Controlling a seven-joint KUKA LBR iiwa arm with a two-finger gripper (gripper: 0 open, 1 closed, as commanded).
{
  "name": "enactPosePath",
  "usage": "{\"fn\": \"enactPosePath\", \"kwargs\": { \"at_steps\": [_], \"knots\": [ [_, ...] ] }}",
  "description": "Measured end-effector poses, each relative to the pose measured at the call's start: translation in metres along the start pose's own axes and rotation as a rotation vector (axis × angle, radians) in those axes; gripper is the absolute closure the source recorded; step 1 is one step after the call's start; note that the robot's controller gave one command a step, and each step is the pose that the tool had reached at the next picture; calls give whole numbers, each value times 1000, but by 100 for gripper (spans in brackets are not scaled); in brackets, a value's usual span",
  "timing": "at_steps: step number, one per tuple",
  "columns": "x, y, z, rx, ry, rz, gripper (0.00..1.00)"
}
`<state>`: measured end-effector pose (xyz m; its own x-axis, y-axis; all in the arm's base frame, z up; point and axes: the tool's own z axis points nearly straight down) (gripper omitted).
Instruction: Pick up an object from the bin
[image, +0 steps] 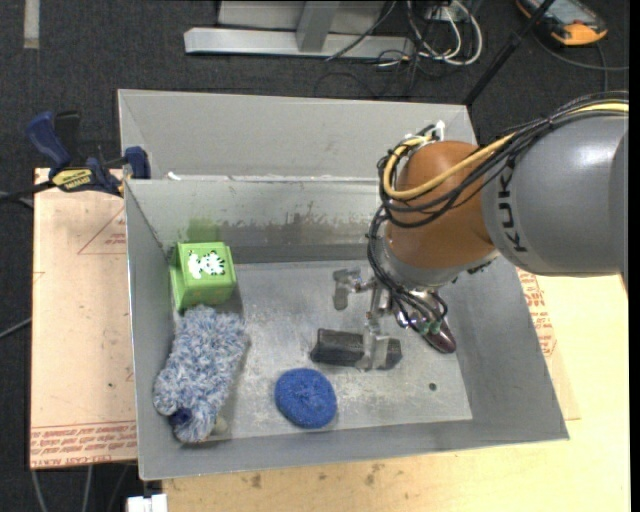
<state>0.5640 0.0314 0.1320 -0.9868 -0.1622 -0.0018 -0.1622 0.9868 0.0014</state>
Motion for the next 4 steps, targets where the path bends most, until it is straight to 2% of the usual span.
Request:
{"fn": "enactPosePath", "kwargs": {
  "at_steps": [1,2,3,4],
  "knots": [
    [-5,-1,-16,1,-5,0,0],
    [-19,-1,37,1,-5,-123,0],
    [-8,-2,53,0,-1,115,100],
    [-8,-2,53,0,-1,116,100]
  ]
}}
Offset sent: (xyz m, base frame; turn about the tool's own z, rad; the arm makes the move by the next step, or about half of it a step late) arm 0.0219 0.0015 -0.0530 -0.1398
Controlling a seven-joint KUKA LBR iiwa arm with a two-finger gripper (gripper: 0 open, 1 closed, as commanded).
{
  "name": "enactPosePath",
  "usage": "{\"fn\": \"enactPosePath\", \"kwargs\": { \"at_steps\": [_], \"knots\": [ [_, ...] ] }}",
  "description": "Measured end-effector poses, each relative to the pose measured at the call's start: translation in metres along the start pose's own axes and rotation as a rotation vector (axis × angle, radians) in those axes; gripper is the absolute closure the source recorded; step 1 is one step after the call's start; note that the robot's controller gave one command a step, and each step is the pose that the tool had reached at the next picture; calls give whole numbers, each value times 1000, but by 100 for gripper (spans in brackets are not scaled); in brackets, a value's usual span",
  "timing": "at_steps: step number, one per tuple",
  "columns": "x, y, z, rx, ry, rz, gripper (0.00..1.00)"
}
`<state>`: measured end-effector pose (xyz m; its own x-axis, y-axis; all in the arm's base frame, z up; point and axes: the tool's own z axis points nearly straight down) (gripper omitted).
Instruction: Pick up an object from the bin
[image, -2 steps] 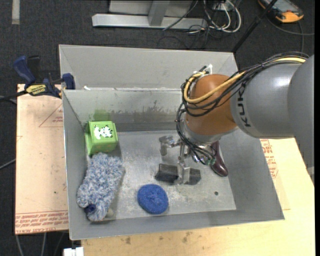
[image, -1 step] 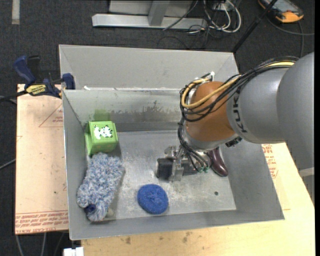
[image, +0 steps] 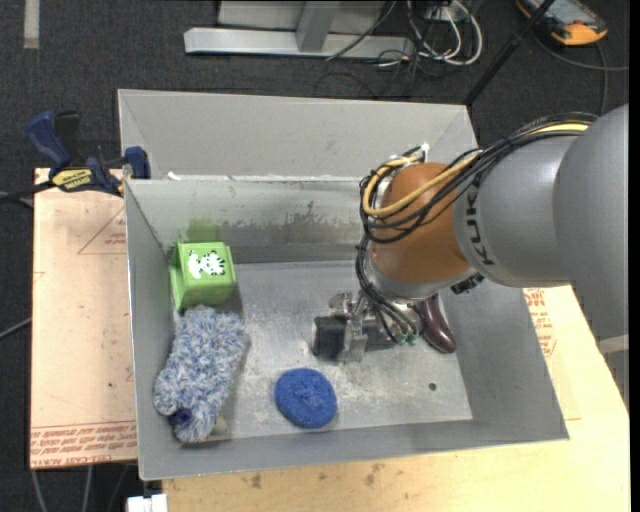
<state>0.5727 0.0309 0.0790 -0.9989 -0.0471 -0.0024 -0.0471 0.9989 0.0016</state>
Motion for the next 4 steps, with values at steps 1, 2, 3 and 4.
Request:
{"fn": "enactPosePath", "kwargs": {
  "at_steps": [1,2,3,4],
  "knots": [
    [-7,3,-43,0,8,1,100],
    [-10,3,-58,0,1,0,100],
    [-11,-5,-65,-3,-10,-19,100],
    [13,13,-151,0,0,-335,100]
  ]
}}
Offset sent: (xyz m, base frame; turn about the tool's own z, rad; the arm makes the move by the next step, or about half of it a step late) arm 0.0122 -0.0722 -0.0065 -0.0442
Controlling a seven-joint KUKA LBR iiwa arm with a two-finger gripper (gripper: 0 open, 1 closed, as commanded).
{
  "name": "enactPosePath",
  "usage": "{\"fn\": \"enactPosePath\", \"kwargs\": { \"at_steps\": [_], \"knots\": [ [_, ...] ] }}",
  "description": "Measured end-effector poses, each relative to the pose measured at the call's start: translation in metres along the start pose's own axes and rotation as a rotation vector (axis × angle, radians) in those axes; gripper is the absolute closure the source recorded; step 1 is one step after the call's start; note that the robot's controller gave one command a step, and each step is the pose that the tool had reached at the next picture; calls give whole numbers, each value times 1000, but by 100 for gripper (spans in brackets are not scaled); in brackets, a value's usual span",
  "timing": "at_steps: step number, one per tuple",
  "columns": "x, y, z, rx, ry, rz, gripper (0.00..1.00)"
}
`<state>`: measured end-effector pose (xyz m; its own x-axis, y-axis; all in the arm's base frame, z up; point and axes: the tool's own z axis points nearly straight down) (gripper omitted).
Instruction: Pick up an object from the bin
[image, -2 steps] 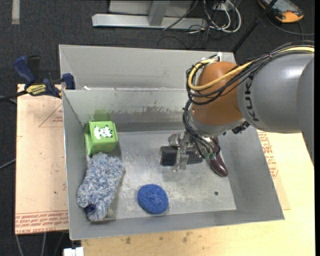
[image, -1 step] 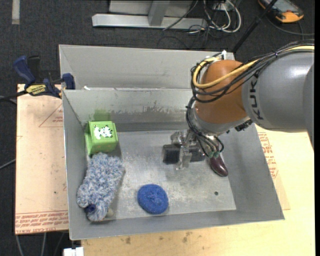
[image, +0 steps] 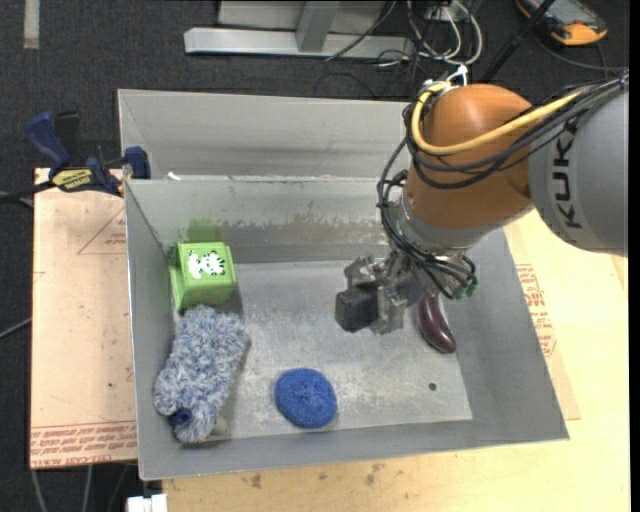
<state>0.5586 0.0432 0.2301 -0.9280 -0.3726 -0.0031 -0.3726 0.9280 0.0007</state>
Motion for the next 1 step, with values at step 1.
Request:
{"fn": "enactPosePath", "kwargs": {
  "at_steps": [1],
  "knots": [
    [0,0,0,0,0,0,100]
  ]
}}
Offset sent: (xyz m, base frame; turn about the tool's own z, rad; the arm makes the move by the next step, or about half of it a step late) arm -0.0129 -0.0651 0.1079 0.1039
